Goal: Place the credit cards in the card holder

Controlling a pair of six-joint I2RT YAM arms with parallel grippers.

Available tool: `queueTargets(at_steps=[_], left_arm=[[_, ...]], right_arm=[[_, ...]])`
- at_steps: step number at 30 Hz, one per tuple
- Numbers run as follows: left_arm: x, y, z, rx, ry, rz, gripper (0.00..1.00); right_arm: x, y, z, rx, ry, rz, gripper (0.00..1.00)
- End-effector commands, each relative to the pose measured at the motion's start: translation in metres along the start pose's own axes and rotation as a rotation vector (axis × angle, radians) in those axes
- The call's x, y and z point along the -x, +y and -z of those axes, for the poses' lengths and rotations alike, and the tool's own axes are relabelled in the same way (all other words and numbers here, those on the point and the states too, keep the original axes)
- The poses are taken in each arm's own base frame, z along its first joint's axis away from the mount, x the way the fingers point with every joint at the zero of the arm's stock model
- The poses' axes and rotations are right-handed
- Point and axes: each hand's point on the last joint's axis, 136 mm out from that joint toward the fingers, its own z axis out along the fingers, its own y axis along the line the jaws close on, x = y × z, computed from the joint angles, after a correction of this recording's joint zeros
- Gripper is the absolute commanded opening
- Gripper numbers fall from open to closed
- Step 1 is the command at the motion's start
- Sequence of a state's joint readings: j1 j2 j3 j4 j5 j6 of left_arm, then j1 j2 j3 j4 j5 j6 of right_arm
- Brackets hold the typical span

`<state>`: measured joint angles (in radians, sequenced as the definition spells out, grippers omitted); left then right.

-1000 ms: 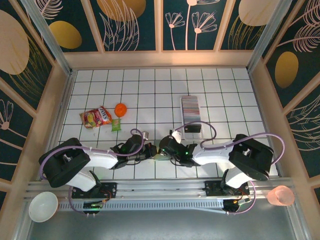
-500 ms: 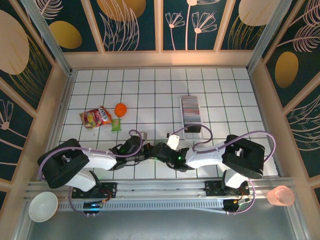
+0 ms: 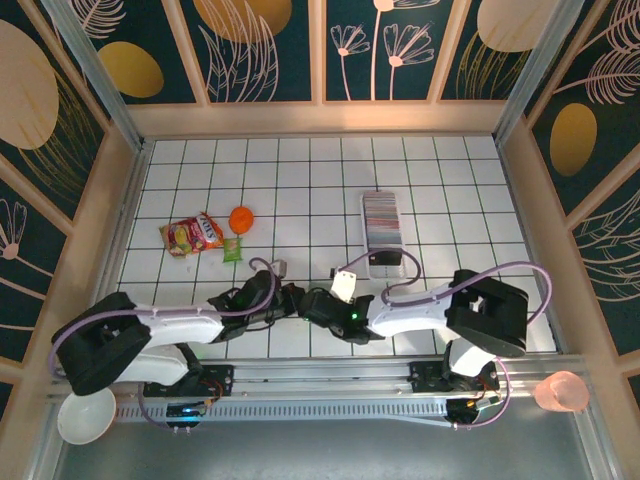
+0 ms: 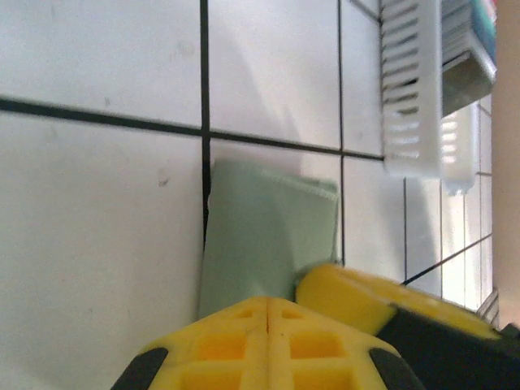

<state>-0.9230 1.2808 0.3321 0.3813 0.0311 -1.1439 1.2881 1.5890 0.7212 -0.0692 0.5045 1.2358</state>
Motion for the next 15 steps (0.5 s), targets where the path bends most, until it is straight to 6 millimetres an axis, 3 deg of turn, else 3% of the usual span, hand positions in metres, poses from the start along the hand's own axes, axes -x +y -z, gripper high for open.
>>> queueTargets(at_steps=[1,4,7,9,12,15], left_arm=[[0.023,0.01,0.015,0.13,-0.105,-0.051,0.07],[0.042,0.011,0.034,0.182,-0.199,-0.072,0.15],[0.058,0.011,0.054,0.212,-0.285,-0.081,0.2],[0.066,0.011,0.066,0.223,-0.33,-0.081,0.27],[0.076,0.007,0.081,0.227,-0.384,-0.089,0.36],[0.086,0.004,0.097,0.251,-0.431,-0.111,0.56]], right_arm=[[0.002,-0.013,0.006,-0.034,0.079,0.083,0.02],[0.035,0.016,0.014,0.063,0.018,0.07,0.07],[0.054,0.037,0.022,0.157,-0.003,0.064,0.13],[0.061,0.045,0.024,0.196,-0.001,0.062,0.25],[0.065,0.049,0.026,0.205,0.009,0.075,0.52],[0.075,0.048,0.035,0.19,-0.017,0.101,0.59]])
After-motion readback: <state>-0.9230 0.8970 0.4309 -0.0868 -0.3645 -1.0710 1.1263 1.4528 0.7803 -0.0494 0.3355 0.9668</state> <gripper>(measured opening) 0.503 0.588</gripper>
